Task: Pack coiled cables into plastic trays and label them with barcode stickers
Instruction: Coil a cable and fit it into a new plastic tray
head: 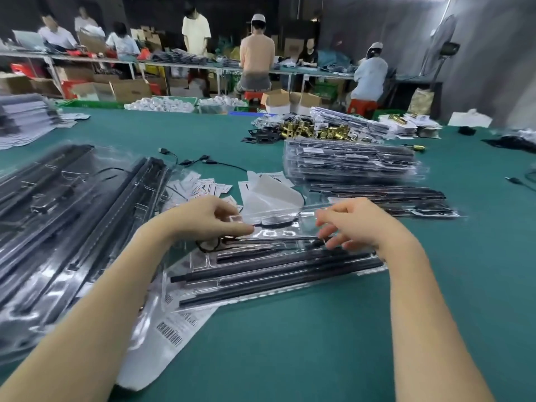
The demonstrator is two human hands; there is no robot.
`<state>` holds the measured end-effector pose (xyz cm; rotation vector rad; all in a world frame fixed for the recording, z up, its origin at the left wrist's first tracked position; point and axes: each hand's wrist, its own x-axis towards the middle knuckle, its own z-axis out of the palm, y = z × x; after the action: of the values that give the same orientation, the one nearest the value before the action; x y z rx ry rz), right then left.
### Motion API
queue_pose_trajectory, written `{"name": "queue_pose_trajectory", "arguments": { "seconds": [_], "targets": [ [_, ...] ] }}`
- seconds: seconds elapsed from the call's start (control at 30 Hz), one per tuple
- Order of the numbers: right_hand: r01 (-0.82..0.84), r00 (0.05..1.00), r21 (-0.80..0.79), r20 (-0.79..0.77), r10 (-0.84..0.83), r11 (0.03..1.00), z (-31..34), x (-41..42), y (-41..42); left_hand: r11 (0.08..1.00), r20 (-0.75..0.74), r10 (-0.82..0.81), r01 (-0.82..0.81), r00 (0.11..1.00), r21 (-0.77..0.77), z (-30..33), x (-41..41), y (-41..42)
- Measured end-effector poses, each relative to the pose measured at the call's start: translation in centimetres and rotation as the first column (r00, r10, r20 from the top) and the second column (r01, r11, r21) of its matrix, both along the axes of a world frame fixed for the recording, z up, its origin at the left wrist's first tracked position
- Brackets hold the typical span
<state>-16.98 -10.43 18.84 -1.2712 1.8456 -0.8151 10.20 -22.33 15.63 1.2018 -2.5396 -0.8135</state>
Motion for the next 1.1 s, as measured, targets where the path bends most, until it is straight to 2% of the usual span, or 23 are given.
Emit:
{"name": "queue_pose_trajectory", "arguments": {
  "seconds": [0.13, 0.27, 0.37, 0.47, 0.53, 0.6, 0.73, 0.8, 0.87, 0.9, 0.93, 1.0, 1.1],
  "targets": [
    [-0.133, 0.973, -0.065, 0.183, 0.143, 0.989, 0.7, -0.3, 0.7, 0.987, -0.144, 0.055, -0.032, 0.988, 0.159, 0.4, -0.2, 0.2],
    [-0.343, 0.87, -0.035, 0.366, 0.331, 0.939, 1.3, -0.2, 1.1, 0.908, -0.317, 0.263, -0.123, 0.911, 0.4, 0.6, -2.1, 1.0],
    [-0.385, 0.874, 0.038, 0.337, 0.351, 0.922, 0.9, 0.1, 0.8, 0.84, -0.428, 0.361, -0.089, 0.829, 0.536, 1.1, -4.1, 2.1],
    [-0.251, 0.93, 0.009, 0.28, 0.239, 0.968, 0.9, -0.1, 0.5, 0.804, -0.528, 0.398, -0.008, 0.751, 0.595, 1.4, -5.5, 2.9],
    [-0.137, 0.967, -0.066, 0.208, 0.148, 0.988, 1.0, -0.4, 0.3, 0.802, -0.551, 0.417, -0.008, 0.723, 0.597, 1.4, -6.0, 3.3],
    [-0.08, 0.989, -0.109, 0.115, 0.093, 0.991, 1.1, -0.4, 0.1, 0.754, -0.578, 0.473, 0.033, 0.665, 0.656, 1.2, -6.3, 3.6],
    [-0.052, 0.979, -0.172, -0.203, 0.017, 0.984, 1.9, 0.7, -0.1, 0.632, -0.63, 0.587, 0.198, 0.508, 0.749, 0.8, -7.5, 4.6],
    [-0.153, 0.915, -0.106, -0.391, 0.1, 0.983, 2.5, 1.8, 0.0, 0.545, -0.613, 0.653, 0.287, 0.444, 0.788, 0.5, -8.7, 5.0],
    [-0.263, 0.803, 0.073, -0.536, 0.26, 0.962, 2.4, 3.2, -0.3, 0.469, -0.588, 0.689, 0.358, 0.424, 0.807, 0.5, -9.9, 5.8],
    [-0.265, 0.759, 0.126, -0.585, 0.287, 0.956, 2.0, 3.8, -0.5, 0.443, -0.579, 0.705, 0.384, 0.409, 0.81, 0.5, -10.4, 6.0],
    [-0.239, 0.739, 0.124, -0.621, 0.263, 0.963, 1.5, 4.4, -0.7, 0.439, -0.578, 0.713, 0.391, 0.397, 0.809, 0.5, -10.7, 6.2],
    [-0.188, 0.75, -0.034, -0.65, 0.121, 0.982, 0.8, 4.6, -1.0, 0.498, -0.619, 0.675, 0.372, 0.401, 0.784, 0.4, -10.9, 6.3],
    [-0.13, 0.732, -0.218, -0.68, -0.055, 0.967, 0.2, 3.6, -0.5, 0.709, -0.665, 0.507, 0.173, 0.549, 0.683, 0.1, -10.5, 6.0]
  ]
}}
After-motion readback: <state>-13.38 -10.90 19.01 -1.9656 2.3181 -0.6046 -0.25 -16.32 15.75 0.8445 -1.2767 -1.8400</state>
